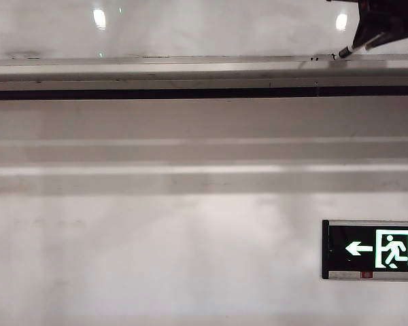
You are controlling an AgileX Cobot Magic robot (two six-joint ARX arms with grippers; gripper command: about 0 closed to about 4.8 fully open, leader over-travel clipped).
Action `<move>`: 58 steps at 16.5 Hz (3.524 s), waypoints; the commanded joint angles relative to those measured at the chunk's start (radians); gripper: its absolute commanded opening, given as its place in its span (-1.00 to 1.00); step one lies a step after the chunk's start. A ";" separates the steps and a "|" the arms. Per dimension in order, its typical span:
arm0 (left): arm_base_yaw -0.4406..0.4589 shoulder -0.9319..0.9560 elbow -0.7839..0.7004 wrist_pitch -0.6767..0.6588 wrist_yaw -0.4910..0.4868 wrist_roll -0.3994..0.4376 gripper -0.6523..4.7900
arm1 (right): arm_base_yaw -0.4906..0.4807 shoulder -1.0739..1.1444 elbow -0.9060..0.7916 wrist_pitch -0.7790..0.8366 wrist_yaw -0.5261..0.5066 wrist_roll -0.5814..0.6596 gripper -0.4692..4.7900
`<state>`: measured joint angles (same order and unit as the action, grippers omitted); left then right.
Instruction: Take a marker from the whiteboard tray, write "Hi!" on the whiteboard, and then put the marker back vertically into the whiteboard tray.
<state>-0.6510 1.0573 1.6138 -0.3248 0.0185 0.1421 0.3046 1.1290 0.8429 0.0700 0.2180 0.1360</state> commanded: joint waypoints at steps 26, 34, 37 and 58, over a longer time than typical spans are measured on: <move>0.000 -0.003 0.005 0.027 0.008 -0.004 -0.78 | -0.005 0.187 0.062 0.186 -0.035 0.048 -0.83; 0.000 -0.003 0.005 0.027 0.008 -0.004 -0.78 | -0.004 0.171 0.063 0.171 -0.038 0.048 -0.64; 0.000 -0.003 0.005 0.028 0.008 -0.004 -0.78 | -0.004 0.162 0.063 0.158 -0.038 0.047 0.09; 0.000 -0.003 0.005 0.027 0.008 -0.004 -0.78 | -0.004 0.158 0.111 0.212 -0.113 0.048 0.11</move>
<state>-0.6510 1.0565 1.6138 -0.3107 0.0227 0.1390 0.2993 1.2949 0.9493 0.2474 0.1104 0.1799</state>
